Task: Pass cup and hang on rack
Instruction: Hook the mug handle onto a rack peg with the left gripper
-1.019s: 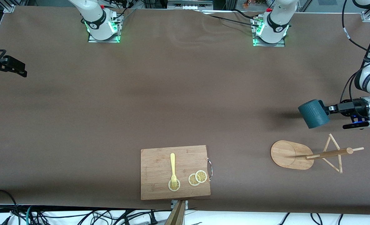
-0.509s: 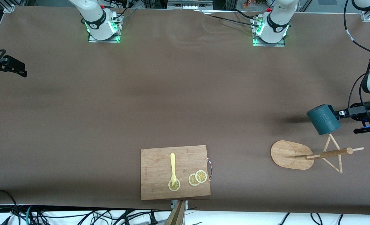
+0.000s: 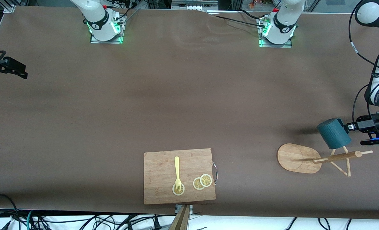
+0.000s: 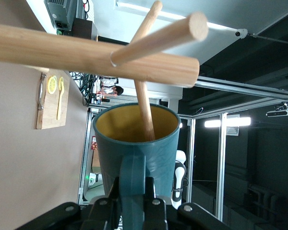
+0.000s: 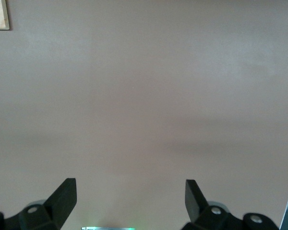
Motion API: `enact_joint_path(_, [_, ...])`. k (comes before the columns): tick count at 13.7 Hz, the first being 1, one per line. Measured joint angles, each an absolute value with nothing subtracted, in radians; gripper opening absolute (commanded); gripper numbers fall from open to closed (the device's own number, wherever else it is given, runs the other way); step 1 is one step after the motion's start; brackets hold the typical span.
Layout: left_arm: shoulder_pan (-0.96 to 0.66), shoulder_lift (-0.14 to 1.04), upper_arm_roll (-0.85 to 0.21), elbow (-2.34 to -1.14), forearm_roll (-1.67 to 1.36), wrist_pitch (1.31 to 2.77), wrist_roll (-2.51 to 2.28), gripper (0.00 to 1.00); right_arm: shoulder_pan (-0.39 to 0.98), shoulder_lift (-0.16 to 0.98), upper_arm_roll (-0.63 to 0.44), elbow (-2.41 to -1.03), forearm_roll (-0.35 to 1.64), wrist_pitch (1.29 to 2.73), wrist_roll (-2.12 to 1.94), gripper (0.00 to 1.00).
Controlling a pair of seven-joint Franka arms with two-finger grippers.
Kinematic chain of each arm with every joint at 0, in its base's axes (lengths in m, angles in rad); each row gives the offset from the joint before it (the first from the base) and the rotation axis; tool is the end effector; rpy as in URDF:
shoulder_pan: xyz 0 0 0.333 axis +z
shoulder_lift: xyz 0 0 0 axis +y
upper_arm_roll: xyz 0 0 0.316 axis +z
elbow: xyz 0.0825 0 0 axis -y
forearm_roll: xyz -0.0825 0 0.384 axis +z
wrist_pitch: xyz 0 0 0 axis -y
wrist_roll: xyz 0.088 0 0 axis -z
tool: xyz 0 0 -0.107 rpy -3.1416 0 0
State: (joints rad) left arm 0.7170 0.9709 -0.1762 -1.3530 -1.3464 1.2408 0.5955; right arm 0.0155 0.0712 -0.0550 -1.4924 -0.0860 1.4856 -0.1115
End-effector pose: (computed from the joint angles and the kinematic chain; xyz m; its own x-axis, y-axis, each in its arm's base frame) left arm 0.6232 0.2634 0.2112 0.9746 0.1917 -0.1159 0.0730 0.2175 0.9733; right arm 0.5667 -0.0310 0.6146 0.9941 0.0642 -0.0870 0.0712 -0.9942 0.0806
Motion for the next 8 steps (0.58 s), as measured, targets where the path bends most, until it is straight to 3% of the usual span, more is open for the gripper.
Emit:
enact_joint_path(6, [0.719,1.026,-0.174,-1.323,-1.399,1.241,0.571,0.00,0.015,0.071,-0.055,-1.492,-0.086,1.486,-0.111,1.00])
enact_joint_path(7, [0.720,1.039,-0.174,-1.303,-1.399,1.241,0.571,0.40,0.015,0.071,-0.055,-1.492,-0.086,1.486,-0.111,1.00])
enact_joint_path(8, [0.720,1.049,-0.174,-1.284,-1.399,1.241,0.571,0.99,0.015,0.071,-0.055,-1.492,-0.086,1.486,-0.111,1.00])
